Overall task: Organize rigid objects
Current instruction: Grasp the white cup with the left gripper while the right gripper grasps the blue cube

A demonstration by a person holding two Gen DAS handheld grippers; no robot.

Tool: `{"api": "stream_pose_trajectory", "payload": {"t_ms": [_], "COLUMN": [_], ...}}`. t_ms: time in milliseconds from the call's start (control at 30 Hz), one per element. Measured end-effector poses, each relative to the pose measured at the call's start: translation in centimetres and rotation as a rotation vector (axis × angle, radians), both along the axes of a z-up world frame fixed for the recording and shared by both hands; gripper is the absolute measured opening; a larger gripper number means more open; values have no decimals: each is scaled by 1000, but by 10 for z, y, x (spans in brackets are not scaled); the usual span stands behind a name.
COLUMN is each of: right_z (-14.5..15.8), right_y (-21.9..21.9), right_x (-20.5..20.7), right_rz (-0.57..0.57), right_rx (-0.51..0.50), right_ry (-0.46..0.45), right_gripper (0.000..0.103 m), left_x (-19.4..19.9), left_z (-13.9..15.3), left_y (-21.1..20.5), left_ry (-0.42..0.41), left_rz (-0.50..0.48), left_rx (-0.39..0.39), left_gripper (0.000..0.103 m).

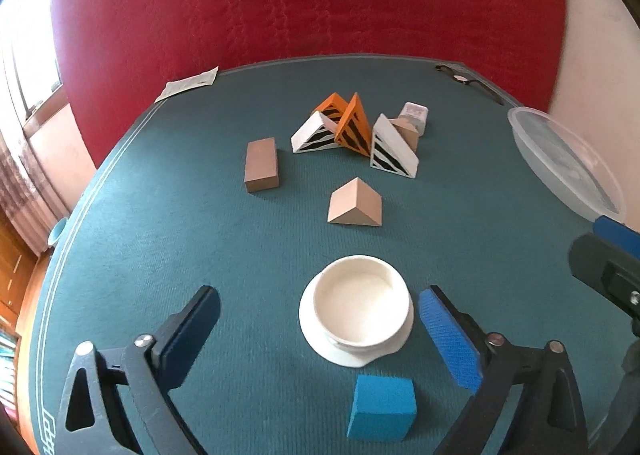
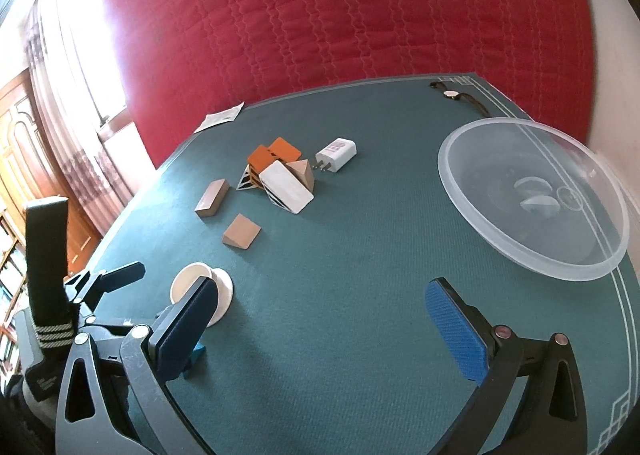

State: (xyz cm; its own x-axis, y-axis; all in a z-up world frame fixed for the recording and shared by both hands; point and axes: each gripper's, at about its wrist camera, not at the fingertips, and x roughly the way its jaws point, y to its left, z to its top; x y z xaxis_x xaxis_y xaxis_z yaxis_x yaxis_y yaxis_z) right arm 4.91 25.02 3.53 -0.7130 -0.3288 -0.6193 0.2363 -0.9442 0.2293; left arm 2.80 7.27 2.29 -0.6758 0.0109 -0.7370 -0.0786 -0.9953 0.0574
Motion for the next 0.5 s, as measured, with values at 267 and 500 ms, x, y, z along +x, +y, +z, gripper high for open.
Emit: {"api": "stream_pose_trajectory", "payload": {"t_ms": [267, 500], "right_z": [0, -1], "right_y": [-2, -15], "right_x": [2, 10], "right_rz": [10, 64], "right_rx": [8, 25], "right_ry": [2, 11], "right_gripper": [103, 103], "left_x": [-4, -4], "left_z": [-9, 1], "left_y": [-2, -24], "left_ry": [-27, -5], "left_rz": [-7, 20], "left_rx": [7, 38], "left_gripper": [59, 53]}}
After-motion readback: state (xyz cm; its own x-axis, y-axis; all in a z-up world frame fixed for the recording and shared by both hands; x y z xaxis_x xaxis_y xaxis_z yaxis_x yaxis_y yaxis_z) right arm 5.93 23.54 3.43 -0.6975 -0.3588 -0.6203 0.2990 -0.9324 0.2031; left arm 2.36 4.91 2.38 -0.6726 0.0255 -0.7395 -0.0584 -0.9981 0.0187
